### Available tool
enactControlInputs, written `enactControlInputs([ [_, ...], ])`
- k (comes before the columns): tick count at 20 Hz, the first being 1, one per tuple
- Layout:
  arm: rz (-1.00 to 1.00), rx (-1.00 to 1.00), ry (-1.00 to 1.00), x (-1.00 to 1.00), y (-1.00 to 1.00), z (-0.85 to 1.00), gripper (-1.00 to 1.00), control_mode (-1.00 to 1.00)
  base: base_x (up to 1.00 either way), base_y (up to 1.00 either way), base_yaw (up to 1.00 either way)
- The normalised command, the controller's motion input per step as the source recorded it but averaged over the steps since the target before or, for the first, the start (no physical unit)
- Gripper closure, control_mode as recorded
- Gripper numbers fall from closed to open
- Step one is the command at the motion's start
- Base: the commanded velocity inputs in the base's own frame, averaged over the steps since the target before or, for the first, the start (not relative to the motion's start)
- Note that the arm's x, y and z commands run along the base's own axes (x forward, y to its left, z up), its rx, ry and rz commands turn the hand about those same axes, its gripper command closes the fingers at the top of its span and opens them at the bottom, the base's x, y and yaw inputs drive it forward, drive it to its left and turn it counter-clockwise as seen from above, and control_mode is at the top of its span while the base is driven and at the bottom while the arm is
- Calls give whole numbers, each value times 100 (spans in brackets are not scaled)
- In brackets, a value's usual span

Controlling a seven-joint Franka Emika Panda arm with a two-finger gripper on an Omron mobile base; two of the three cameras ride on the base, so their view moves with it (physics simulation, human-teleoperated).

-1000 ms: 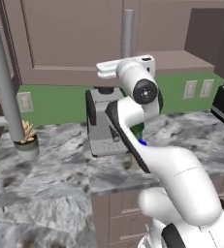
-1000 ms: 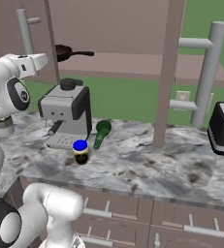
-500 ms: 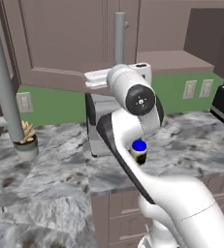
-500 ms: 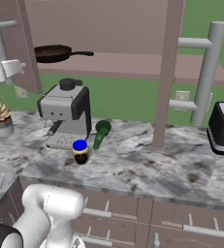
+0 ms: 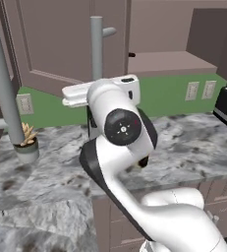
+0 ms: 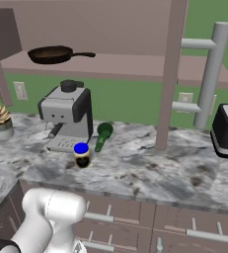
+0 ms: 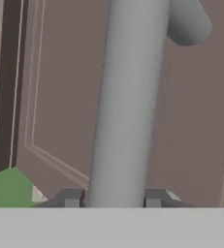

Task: Pick the pan from the cabinet and place it on the stove. Then turn on the stove burner for the pan.

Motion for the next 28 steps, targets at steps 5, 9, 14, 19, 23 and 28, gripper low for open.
enactControlInputs([
  [5,0,9,1,-25,1,0,-100,-100,0,0,0],
  [9,0,8,0,-49,-1,0,-100,-100,0,0,0],
  [14,2,14,0,-82,-29,5,-100,-100,0,0,0],
  [19,6,25,0,-71,-89,7,-100,-100,0,0,0],
  [23,7,26,1,-26,-100,1,-100,-100,0,0,0],
  [28,9,25,11,11,-100,-2,-100,-100,0,0,0],
])
